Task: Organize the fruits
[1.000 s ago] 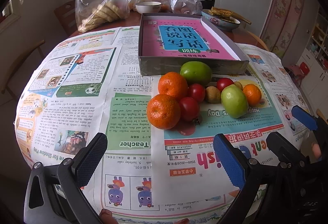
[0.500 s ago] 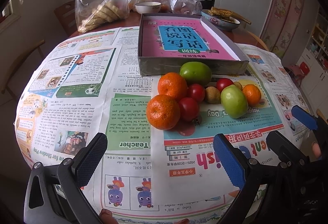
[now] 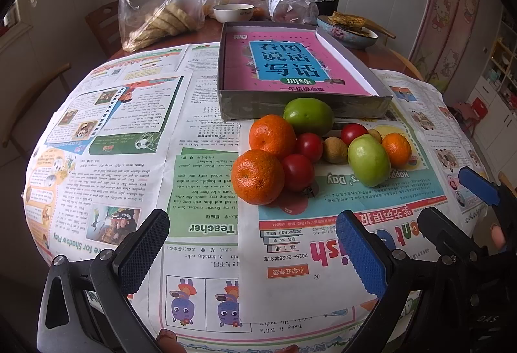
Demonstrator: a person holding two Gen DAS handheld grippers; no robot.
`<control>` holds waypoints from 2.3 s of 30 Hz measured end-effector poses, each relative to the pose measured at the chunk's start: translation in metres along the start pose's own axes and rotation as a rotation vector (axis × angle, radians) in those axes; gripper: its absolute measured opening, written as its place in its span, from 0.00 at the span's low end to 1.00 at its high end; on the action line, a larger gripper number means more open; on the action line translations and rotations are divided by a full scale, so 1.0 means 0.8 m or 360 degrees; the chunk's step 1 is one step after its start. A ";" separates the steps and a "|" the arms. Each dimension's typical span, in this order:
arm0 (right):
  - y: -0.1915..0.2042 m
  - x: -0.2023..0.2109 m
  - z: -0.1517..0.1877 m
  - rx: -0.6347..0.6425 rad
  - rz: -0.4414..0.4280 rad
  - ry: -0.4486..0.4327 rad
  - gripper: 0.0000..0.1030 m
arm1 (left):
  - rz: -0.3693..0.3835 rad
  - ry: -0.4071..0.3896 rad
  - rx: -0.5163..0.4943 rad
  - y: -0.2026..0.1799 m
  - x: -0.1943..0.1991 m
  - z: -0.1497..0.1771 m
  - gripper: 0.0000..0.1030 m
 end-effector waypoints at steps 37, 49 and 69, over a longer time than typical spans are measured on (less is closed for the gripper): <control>0.011 -0.048 -0.014 0.0093 -0.0053 0.0109 1.00 | 0.0039 0.0116 0.0096 0.038 -0.042 -0.014 0.99; 0.015 -0.076 -0.026 0.0243 -0.0025 0.0162 0.78 | 0.0219 0.0165 0.0049 0.007 -0.055 -0.023 0.70; 0.016 -0.106 -0.016 0.0321 -0.0004 0.0280 0.41 | 0.0334 0.0178 0.0049 0.001 -0.059 -0.030 0.53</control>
Point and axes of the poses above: each gripper's, at about its wrist camera, not at the fingertips, and x roughly against the way its jaws point, y to its left, z to its underside, the point moved 8 cm from there along -x, roughly the way its jaws point, and after that the axes turned 14 degrees about -z, right-handed, at the moved point
